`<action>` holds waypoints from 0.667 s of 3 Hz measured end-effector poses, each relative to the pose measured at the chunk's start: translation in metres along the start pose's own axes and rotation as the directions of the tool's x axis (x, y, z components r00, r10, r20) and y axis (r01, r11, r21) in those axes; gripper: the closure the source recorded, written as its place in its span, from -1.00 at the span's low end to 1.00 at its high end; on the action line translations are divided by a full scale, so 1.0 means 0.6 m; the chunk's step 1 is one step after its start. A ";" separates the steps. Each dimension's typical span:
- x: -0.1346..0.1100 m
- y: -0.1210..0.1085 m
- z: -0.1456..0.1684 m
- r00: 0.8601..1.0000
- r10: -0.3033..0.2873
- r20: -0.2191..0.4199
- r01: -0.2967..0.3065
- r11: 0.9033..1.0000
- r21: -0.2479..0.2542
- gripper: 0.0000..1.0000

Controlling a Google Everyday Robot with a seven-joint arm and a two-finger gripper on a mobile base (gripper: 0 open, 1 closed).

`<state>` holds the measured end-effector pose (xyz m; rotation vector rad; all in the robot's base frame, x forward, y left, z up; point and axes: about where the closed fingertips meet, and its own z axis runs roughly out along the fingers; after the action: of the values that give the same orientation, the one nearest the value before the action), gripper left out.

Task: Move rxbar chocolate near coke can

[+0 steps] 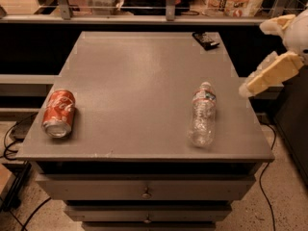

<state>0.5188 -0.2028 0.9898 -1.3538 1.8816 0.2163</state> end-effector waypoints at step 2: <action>-0.017 -0.068 0.031 0.994 0.052 0.101 -0.056 0.998 0.037 -1.00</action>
Offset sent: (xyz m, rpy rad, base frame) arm 0.0340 0.0008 0.0048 0.0910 -0.0342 -0.0240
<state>0.5646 -0.2022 0.9961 -1.2438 1.8306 0.2677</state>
